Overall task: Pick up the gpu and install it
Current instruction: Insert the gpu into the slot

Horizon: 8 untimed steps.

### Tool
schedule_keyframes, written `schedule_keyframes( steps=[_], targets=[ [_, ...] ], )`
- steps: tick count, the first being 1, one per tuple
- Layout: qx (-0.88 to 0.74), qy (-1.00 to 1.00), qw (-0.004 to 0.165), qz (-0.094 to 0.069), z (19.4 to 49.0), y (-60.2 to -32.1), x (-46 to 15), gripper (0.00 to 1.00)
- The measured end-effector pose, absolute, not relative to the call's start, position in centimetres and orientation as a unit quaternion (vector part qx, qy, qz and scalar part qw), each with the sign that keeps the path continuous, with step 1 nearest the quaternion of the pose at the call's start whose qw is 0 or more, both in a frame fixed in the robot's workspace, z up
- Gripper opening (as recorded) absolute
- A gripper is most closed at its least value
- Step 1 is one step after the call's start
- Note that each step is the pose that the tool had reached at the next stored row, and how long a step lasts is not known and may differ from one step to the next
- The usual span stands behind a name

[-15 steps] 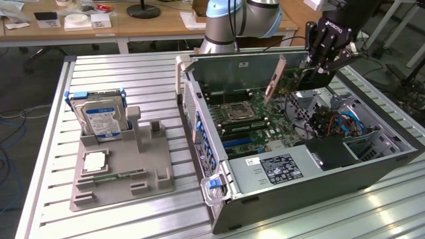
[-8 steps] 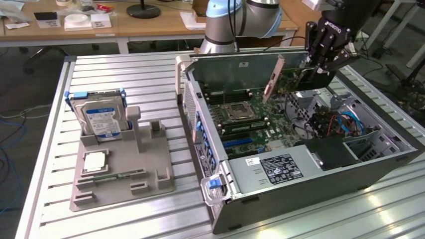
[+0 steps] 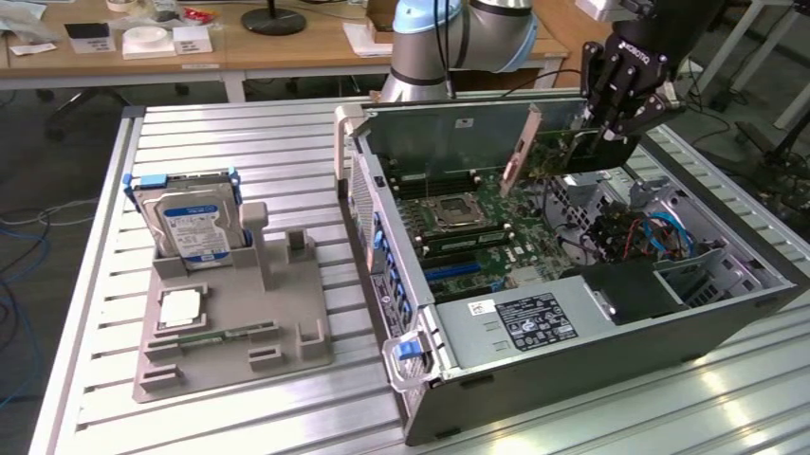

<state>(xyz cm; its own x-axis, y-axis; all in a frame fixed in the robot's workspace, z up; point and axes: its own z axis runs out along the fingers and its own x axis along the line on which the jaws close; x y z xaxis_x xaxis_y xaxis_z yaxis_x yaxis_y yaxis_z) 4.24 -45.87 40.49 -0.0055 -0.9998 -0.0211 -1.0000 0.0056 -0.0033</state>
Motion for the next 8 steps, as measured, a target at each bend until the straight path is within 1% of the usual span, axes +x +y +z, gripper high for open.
schedule_keyframes(
  steps=[8],
  targets=[
    [-0.705, 0.709, 0.01, 0.005, 39.99, -45.86, 3.94, 0.27]
  ],
)
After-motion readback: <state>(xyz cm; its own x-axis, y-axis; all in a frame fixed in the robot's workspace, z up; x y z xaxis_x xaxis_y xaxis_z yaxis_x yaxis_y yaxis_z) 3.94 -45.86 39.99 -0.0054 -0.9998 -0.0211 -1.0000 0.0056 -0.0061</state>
